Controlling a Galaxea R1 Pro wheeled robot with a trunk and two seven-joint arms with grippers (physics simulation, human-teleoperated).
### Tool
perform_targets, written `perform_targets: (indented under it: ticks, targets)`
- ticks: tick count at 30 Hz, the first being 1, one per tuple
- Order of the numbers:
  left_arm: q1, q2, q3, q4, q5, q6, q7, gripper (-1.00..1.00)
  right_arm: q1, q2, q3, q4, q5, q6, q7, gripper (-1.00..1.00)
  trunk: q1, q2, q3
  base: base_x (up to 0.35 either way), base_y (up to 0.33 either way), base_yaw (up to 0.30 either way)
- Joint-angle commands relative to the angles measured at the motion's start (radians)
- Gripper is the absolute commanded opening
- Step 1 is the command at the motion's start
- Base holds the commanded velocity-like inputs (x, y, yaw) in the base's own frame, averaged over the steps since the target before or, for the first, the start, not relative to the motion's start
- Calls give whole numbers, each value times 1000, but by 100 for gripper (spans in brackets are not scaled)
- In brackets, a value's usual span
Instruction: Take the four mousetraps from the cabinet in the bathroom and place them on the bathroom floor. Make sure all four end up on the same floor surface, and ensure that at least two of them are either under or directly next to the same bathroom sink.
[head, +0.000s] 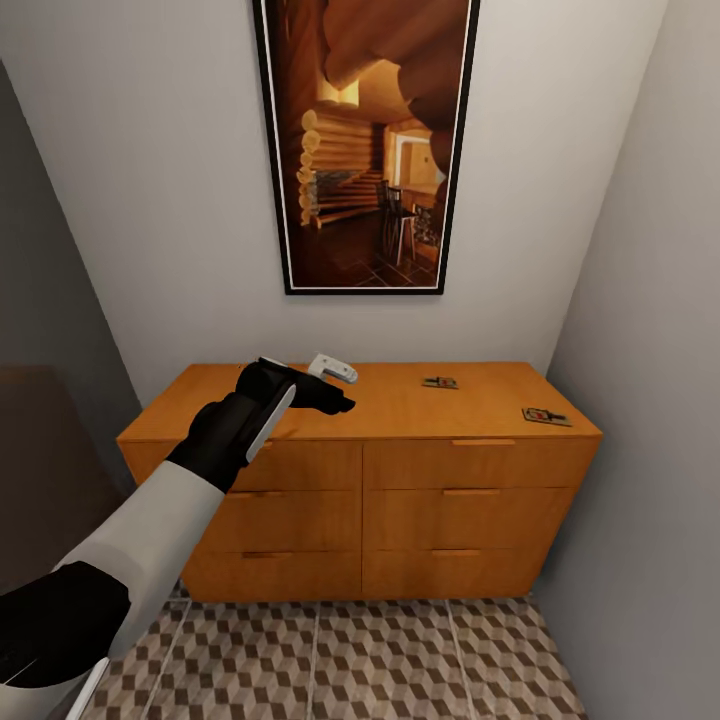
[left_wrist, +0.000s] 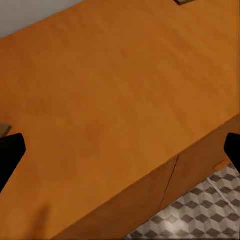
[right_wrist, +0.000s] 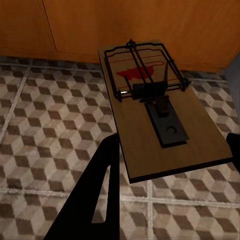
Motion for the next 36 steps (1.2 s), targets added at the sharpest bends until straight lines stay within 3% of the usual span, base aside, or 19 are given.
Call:
perform_targets:
  ticks: [1,16,26,36]
  targets:
    - [-1,0,-11,0,8,5,4,100,0,1,-7,0,9,-3,-4,-100,0,-1,-1,0,0,0]
    - [-1,-3,-33,9,8,4,4,100,3,4,-8,-3,7,-4,-3,-100,0,-1,-1,9,0,0]
    - [-1,-4,-34,10,8,4,4,100,3,4,-8,-3,7,-4,-3,-100,0,-1,-1,156,0,-4]
    - [-1,-3,-60,10,8,4,4,100,3,4,-8,-3,7,-4,-3,-100,0,-1,5,110,0,-145]
